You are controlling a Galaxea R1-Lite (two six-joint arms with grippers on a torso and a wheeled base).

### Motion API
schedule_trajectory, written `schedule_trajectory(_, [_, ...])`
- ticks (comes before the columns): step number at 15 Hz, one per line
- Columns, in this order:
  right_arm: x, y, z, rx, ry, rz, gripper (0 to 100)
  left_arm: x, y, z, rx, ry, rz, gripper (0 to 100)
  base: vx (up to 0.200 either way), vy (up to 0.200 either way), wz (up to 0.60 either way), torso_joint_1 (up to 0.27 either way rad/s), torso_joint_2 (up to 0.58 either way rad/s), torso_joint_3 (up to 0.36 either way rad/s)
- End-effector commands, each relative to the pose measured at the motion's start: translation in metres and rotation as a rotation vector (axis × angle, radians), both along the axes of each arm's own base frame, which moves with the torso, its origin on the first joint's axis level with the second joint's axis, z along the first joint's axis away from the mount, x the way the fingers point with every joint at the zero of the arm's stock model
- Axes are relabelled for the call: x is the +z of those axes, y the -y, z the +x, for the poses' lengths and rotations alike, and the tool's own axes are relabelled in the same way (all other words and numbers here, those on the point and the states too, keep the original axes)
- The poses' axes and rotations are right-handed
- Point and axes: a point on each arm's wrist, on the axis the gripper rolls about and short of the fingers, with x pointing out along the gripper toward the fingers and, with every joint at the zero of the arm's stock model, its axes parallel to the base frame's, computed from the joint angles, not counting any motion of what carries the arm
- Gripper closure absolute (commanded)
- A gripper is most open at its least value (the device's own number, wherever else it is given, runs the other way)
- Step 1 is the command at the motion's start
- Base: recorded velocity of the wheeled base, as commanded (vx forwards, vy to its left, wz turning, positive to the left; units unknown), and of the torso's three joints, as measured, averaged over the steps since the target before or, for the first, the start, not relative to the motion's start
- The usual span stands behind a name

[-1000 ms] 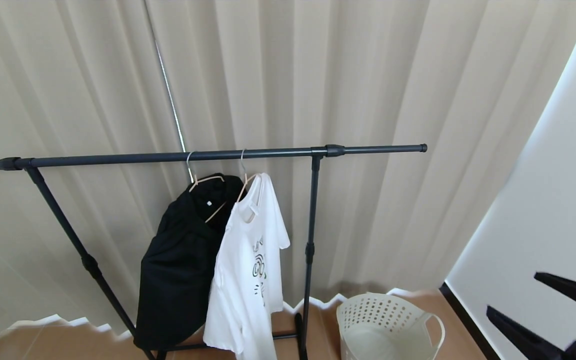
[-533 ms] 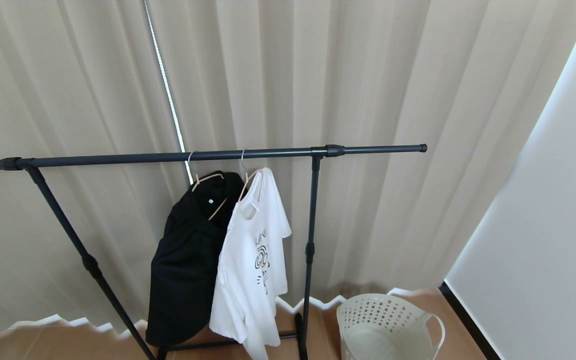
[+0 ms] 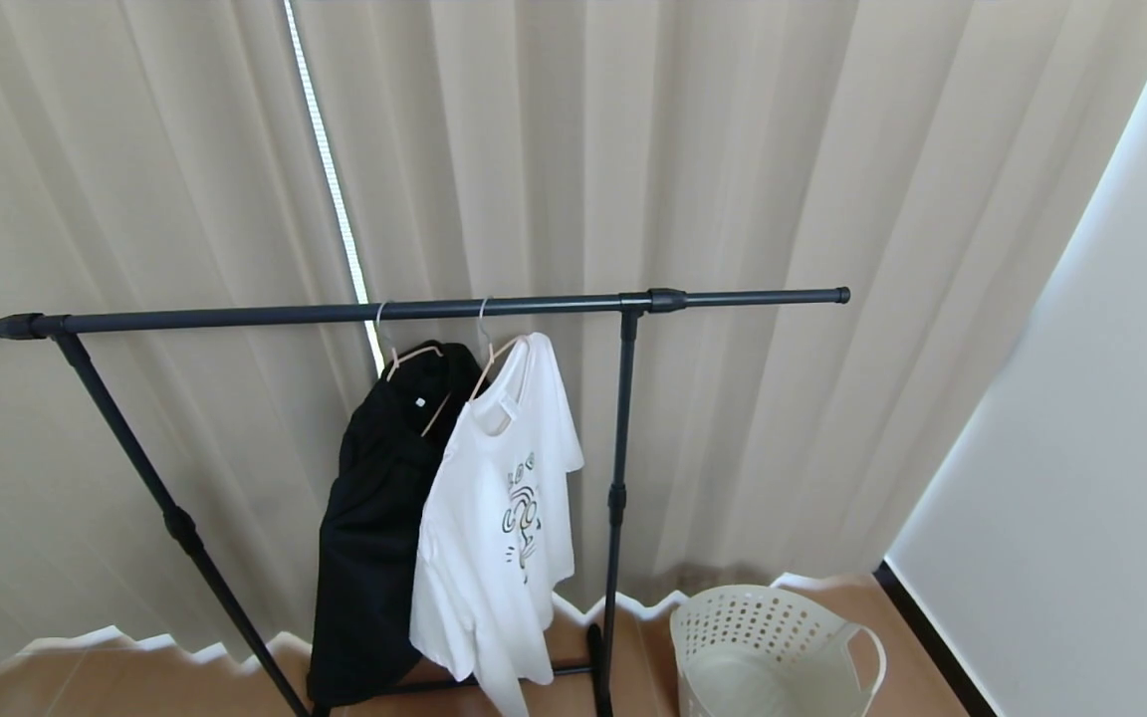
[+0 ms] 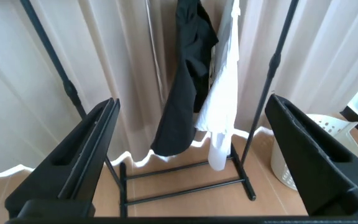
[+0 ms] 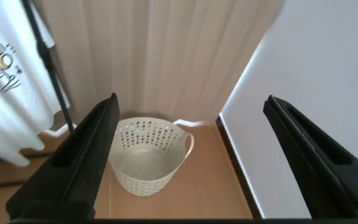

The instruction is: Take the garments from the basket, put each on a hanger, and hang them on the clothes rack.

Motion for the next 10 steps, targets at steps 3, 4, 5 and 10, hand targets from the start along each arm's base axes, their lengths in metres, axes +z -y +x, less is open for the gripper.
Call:
schedule_trajectory(3, [-0.0035,-0.0019,-0.0096,-0.058,0.143,0.163,0,-0.0001,0.0,-0.0002,0.001,0.004,0.0,0,0.0,0.0,0.0,0.0,0.0,0.0])
schedule_trajectory(4, [-0.0063,-0.0032,-0.0096,0.006,0.099,0.152,0,-0.0001,0.0,-0.0003,0.0,0.004,-0.003,0,0.0,0.0,0.0,0.0,0.0,0.0])
schedule_trajectory(5, [-0.0066,-0.0048,-0.0095,0.074,0.085,0.138,0,-0.0001,0.0,-0.0002,0.001,0.004,-0.003,0,0.0,0.0,0.0,0.0,0.0,0.0])
schedule_trajectory(10, [-0.0058,-0.0061,-0.0096,0.133,0.084,0.143,0,-0.0001,0.0,-0.0002,0.001,0.004,-0.003,0,0.0,0.0,0.0,0.0,0.0,0.0])
